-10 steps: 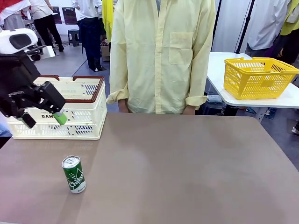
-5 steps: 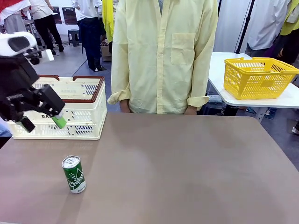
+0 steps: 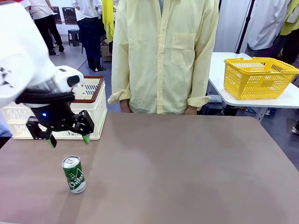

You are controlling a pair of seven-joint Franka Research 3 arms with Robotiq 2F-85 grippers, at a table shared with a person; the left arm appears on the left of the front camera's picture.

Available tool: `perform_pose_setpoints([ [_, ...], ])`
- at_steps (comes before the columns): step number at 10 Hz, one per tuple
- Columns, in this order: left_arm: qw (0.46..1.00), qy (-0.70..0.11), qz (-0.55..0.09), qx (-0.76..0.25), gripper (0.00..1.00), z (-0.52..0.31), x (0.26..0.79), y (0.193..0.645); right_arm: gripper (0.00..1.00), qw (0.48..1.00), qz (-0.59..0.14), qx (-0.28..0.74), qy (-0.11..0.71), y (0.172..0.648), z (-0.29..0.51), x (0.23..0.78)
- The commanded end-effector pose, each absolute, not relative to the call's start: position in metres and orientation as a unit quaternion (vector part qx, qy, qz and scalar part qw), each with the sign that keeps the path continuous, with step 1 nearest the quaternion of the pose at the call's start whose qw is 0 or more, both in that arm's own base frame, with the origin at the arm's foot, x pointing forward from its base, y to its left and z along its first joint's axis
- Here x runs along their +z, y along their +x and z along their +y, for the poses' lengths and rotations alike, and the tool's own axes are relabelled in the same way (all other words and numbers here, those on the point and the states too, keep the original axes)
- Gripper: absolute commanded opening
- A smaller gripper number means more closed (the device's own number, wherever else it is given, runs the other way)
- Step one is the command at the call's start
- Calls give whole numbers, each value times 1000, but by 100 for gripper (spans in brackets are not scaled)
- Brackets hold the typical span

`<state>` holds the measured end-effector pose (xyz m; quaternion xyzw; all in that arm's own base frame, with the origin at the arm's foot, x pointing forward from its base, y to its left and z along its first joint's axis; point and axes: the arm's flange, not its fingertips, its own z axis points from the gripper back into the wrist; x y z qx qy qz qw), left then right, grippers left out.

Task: Place the drinks into the Shopping basket.
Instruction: Pick up one drink and place it into the Shopping basket.

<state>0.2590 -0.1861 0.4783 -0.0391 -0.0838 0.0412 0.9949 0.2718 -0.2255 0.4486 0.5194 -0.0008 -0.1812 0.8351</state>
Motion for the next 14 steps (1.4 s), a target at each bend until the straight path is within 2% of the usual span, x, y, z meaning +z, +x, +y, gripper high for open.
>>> perform_pose_setpoints([
  [1,995,-10,-71,75,100,-172,427,257,100,835,2,-182,520,270,-224,450],
  [7,1000,-5,10,12,100,-151,381,288,100,835,2,-182,520,270,-224,450],
  [14,998,-23,51,-32,100,-157,351,291,100,835,2,-182,520,270,-224,450],
])
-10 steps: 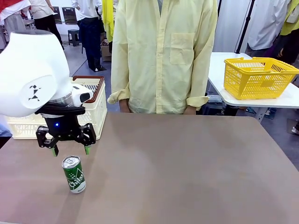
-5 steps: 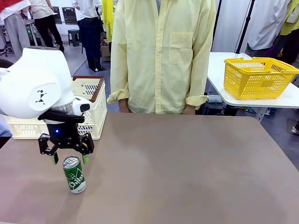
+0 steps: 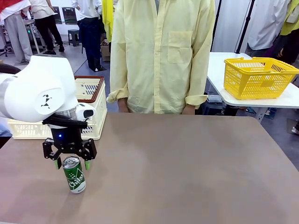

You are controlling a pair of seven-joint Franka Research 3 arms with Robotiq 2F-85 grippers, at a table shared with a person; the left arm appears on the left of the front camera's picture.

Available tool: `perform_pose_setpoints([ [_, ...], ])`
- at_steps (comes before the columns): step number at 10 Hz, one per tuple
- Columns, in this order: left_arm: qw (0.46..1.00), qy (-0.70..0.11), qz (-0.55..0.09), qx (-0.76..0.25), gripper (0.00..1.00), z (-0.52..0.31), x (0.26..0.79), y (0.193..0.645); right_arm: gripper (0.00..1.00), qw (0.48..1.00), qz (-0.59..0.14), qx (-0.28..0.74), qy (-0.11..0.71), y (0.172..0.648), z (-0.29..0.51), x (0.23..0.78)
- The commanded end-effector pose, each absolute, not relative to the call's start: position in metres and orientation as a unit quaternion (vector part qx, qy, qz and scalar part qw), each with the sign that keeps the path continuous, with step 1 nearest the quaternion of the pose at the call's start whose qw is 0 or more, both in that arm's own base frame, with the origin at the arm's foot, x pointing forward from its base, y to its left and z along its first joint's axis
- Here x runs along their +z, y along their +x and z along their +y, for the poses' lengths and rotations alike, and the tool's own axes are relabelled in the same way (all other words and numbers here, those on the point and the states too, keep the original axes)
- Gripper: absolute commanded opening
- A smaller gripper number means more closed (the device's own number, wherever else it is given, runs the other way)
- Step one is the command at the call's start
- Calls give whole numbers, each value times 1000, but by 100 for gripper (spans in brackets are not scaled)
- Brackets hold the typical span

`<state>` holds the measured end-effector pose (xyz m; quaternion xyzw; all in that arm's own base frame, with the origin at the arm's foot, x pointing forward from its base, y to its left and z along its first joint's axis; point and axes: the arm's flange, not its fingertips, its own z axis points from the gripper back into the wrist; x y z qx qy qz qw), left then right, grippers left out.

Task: Place the drinks into the Shopping basket.
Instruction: Pick up one drink and place it into the Shopping basket.

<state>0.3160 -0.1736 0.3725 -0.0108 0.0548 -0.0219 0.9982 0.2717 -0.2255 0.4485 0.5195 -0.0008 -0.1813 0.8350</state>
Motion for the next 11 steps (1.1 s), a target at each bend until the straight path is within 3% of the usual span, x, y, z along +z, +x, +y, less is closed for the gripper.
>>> perform_pose_setpoints([
  [1,998,-21,53,-31,100,-157,350,291,100,835,2,-182,520,270,-224,450],
  [5,997,-22,65,-45,100,-157,351,290,100,835,2,-182,520,270,-224,450],
  [6,996,-14,71,-52,66,-158,349,291,100,835,2,-182,520,270,-224,450],
  [7,996,-11,71,-54,6,-160,348,291,100,835,2,-182,520,270,-224,450],
  [8,996,-10,76,-55,0,-161,347,290,100,835,2,-182,520,270,-224,450],
  [11,994,-6,90,-59,0,-161,347,290,100,835,2,-182,520,270,-224,450],
])
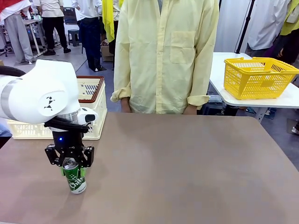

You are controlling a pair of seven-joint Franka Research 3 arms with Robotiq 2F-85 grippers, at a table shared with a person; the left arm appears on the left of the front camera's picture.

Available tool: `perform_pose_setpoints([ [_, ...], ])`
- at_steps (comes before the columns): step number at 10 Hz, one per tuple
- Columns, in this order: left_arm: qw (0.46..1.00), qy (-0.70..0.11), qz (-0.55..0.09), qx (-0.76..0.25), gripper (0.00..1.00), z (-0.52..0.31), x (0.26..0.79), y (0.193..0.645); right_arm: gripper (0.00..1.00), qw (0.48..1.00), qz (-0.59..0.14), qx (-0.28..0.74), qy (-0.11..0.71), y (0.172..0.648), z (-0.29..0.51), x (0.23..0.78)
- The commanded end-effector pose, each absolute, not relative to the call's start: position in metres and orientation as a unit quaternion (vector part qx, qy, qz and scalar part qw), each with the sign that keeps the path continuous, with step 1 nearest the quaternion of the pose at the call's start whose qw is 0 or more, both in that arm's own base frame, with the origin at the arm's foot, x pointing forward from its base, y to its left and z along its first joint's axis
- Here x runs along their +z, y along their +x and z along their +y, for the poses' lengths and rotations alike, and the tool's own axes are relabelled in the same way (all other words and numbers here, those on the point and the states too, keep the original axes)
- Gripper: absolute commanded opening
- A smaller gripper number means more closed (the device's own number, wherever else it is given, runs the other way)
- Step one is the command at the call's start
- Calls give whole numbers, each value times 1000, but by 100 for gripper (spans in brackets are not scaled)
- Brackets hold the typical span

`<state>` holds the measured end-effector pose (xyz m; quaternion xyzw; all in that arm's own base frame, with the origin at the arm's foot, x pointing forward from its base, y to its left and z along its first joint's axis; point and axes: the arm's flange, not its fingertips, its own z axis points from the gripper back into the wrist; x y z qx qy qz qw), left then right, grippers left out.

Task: Place the drinks into the Shopping basket.
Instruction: Pick up one drink and place it into the Shopping basket.

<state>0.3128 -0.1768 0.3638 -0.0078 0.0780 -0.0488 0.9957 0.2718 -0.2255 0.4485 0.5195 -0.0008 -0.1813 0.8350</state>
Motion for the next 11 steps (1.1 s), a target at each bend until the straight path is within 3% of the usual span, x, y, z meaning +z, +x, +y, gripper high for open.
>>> perform_pose_setpoints([
  [1,994,-8,89,-58,0,-161,346,290,100,835,2,-182,520,270,-224,450],
  [4,996,-23,67,-57,0,-154,370,292,100,835,2,-182,520,270,-224,450],
  [7,999,-29,-26,-35,0,-133,491,289,100,835,2,-182,520,270,-224,450],
  [11,994,-72,-65,-50,0,-99,598,312,100,835,2,-182,520,270,-224,450],
])
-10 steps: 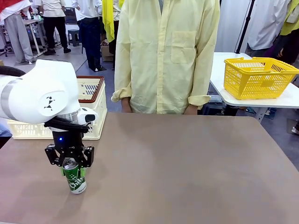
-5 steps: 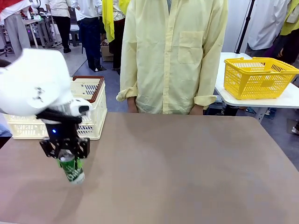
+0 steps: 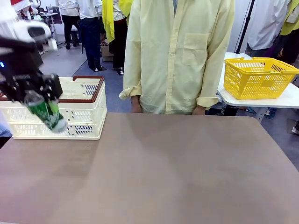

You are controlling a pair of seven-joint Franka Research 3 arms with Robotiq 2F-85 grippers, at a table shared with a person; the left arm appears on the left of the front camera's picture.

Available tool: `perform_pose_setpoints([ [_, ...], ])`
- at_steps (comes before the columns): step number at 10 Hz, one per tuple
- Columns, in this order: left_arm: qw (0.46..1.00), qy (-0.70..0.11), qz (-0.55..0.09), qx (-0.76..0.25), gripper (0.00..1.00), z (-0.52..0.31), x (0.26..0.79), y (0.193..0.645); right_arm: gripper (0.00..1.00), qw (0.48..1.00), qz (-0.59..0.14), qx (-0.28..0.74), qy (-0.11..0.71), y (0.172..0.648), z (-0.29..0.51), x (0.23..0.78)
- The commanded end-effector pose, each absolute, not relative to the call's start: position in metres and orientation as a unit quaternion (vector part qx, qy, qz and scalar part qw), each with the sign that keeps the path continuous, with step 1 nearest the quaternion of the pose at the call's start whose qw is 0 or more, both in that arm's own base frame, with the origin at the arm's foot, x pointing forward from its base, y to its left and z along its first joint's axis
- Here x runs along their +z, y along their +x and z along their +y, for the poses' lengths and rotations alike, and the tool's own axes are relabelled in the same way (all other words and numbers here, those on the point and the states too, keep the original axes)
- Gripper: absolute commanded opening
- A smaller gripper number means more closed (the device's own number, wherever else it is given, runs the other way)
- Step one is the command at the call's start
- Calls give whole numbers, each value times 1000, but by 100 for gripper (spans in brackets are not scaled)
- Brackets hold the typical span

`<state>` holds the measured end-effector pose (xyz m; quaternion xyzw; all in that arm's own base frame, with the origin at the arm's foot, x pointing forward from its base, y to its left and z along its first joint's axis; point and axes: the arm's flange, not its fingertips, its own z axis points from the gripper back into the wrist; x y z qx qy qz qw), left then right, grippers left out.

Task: Place the drinks into the Shopping basket.
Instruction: Pick up one drink and place it into the Shopping basket.

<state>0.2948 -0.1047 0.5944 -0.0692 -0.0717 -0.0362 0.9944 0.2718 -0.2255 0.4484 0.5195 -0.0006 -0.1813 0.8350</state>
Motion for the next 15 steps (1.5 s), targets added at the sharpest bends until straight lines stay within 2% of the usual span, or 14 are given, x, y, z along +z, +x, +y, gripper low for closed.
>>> perform_pose_setpoints([
  [1,991,-84,-75,-70,0,-92,604,312,100,835,2,-182,520,270,-224,450],
  [7,993,-74,-75,-52,0,-95,604,309,100,835,2,-182,520,270,-224,450],
  [9,992,-93,-22,-82,0,-73,642,402,100,835,2,-182,520,270,-224,450],
  [10,993,-101,-47,-50,0,-66,650,438,100,835,2,-182,520,270,-224,450],
  [11,992,-101,-44,-65,0,-60,652,477,100,835,2,-182,520,270,-224,450],
  [13,994,-75,13,-75,0,-56,636,544,100,835,2,-182,520,270,-224,450],
  [15,994,-39,21,-96,0,-51,601,595,100,835,2,-182,520,270,-224,450],
])
